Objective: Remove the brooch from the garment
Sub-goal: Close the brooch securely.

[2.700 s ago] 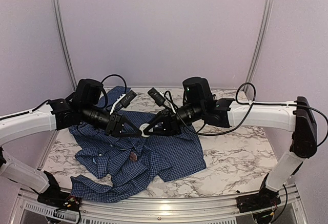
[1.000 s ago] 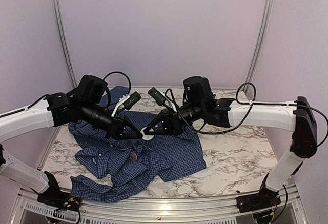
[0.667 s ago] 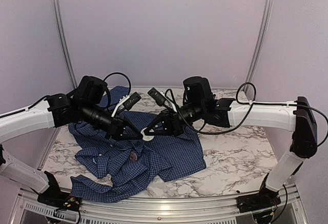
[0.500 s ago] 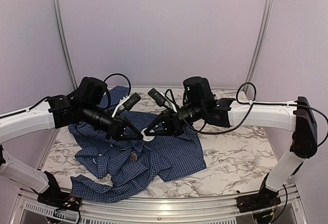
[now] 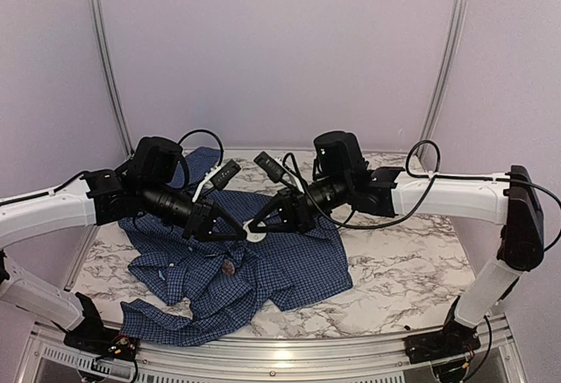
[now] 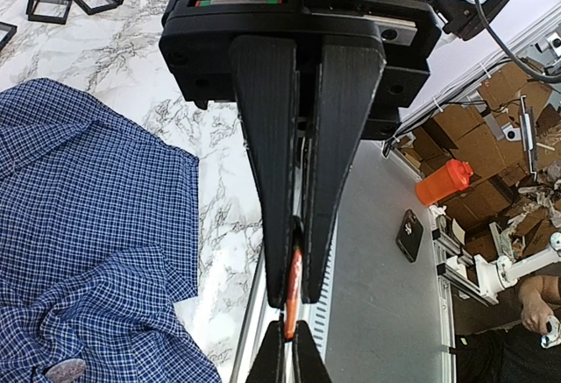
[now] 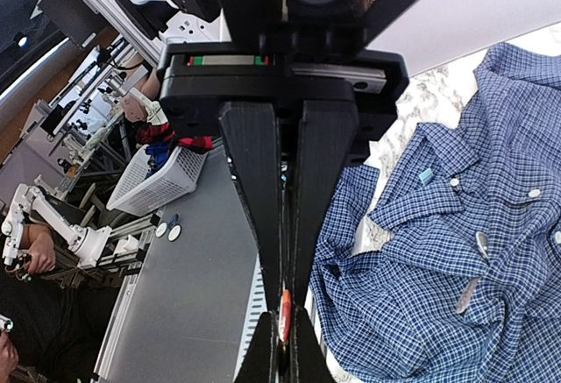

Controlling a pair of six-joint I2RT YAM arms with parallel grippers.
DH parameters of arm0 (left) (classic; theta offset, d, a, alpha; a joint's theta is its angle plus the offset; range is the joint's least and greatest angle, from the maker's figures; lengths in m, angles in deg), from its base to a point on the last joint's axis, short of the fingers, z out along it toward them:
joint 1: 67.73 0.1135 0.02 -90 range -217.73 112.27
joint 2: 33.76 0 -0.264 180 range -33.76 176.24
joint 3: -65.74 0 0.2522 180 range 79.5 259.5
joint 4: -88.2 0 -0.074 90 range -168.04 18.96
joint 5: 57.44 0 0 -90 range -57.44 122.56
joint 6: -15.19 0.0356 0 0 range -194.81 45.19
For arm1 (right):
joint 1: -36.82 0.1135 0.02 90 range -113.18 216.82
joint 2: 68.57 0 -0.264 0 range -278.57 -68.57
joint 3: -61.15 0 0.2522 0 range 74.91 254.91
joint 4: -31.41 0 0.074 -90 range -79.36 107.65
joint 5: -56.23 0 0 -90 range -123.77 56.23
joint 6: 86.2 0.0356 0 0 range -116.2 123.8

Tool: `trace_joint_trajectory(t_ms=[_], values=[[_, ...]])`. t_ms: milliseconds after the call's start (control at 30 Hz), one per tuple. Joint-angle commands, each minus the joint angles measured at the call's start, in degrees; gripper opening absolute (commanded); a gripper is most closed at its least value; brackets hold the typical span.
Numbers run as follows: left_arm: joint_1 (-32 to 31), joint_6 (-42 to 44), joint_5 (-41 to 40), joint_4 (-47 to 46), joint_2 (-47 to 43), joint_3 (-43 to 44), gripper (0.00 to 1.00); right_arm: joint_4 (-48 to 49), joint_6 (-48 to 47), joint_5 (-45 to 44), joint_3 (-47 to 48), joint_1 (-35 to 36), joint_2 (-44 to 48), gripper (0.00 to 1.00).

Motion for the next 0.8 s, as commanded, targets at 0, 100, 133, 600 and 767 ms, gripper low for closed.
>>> trace_joint_trajectory(t_ms=[0,100,133,600,767], values=[[-0.2,-3.4,2.0,-8.2,-1.5,-1.1,0.0,0.5,-1.4,-4.0,1.3,0.9,0.8,0.0],[-0.1,-4.2,1.5,-9.3,-1.5,-1.4,0.0,0.8,-1.1,-5.0,1.3,1.1,0.7,0.0],[-0.1,-4.6,1.7,-9.7,-1.5,-1.7,0.0,1.0,-1.1,-5.2,1.2,1.1,0.7,0.0],[1.3,-10.2,4.4,-17.8,-2.3,-4.6,0.0,1.4,-1.2,-7.6,1.8,1.4,0.4,0.0],[1.9,-13.9,6.0,-23.0,-2.1,-6.5,0.0,1.7,-1.2,-8.3,1.9,1.5,0.4,0.0]])
